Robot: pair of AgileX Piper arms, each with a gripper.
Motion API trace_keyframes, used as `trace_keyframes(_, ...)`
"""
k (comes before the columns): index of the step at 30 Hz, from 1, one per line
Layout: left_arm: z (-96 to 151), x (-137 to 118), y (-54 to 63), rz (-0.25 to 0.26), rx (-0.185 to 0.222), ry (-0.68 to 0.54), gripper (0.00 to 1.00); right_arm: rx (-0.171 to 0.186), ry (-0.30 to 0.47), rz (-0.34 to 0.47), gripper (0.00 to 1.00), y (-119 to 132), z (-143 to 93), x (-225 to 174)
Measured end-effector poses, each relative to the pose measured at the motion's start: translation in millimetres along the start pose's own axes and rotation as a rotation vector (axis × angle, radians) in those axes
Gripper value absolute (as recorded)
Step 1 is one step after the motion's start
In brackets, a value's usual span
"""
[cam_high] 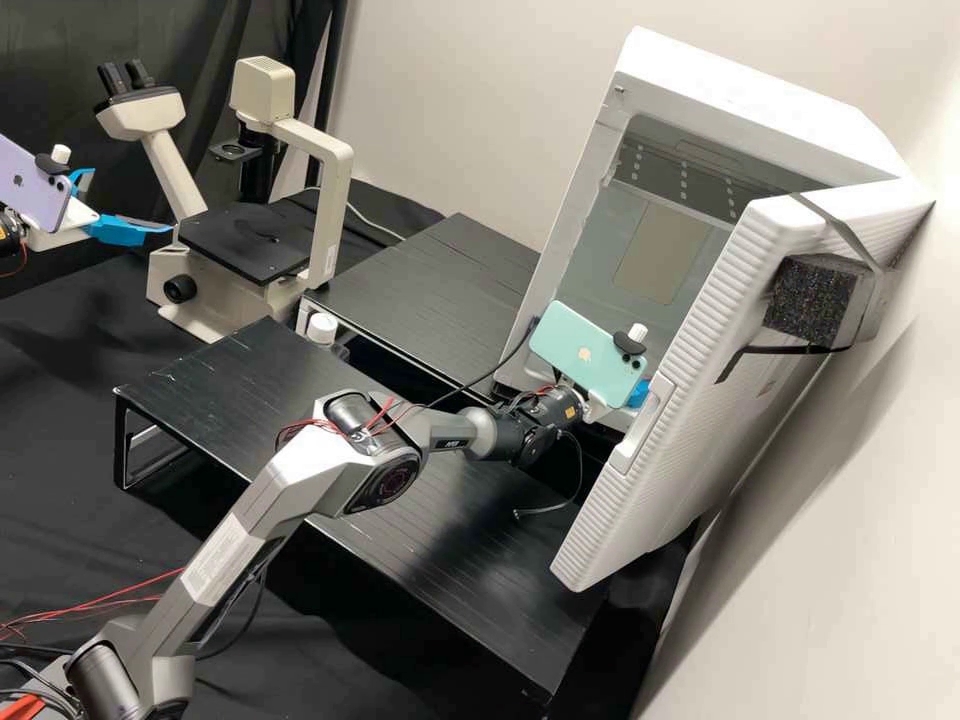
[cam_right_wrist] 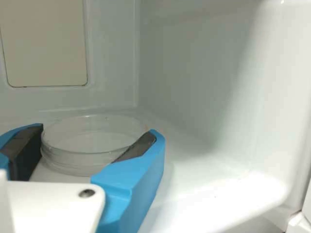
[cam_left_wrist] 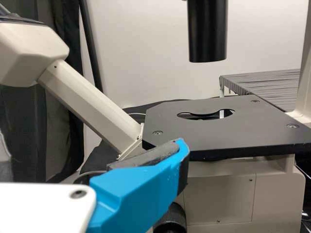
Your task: Return the petri dish to the incubator.
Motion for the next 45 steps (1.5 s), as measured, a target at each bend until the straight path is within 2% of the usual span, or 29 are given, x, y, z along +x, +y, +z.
trace_keyframes(2,0.0,0.0,0.0,0.000,0.000,0.000,1.00,-0.008,0.000,0.001,1.00,-0.8,-0.8,0.1)
trace_keyframes(10,0.0,0.0,0.0,0.000,0.000,0.000,1.00,0.000,-0.001,0.007,1.00,-6.0,3.3,-7.6)
trace_keyframes(17,0.0,0.0,0.0,0.000,0.000,0.000,1.00,0.004,0.004,0.007,1.00,0.9,0.6,-27.0)
trace_keyframes(25,0.0,0.0,0.0,0.000,0.000,0.000,1.00,0.082,0.003,0.046,1.00,24.5,8.4,-67.9)
trace_keyframes(26,0.0,0.0,0.0,0.000,0.000,0.000,1.00,0.100,0.009,0.063,1.00,29.4,9.8,-75.6)
trace_keyframes(30,0.0,0.0,0.0,0.000,0.000,0.000,1.00,0.120,0.041,0.098,1.00,38.3,10.5,-95.5)
trace_keyframes(33,0.0,0.0,0.0,0.000,0.000,0.000,1.00,0.121,0.077,0.129,1.00,41.9,7.0,-113.2)
trace_keyframes(37,0.0,0.0,0.0,0.000,0.000,0.000,1.00,0.095,0.144,0.182,1.00,39.4,1.9,-146.2)
trace_keyframes(40,0.0,0.0,0.0,0.000,0.000,0.000,1.00,0.097,0.197,0.216,1.00,37.3,-2.3,-168.1)
trace_keyframes(45,0.0,0.0,0.0,0.000,0.000,0.000,1.00,0.129,0.208,0.188,1.00,24.3,-9.3,-205.1)
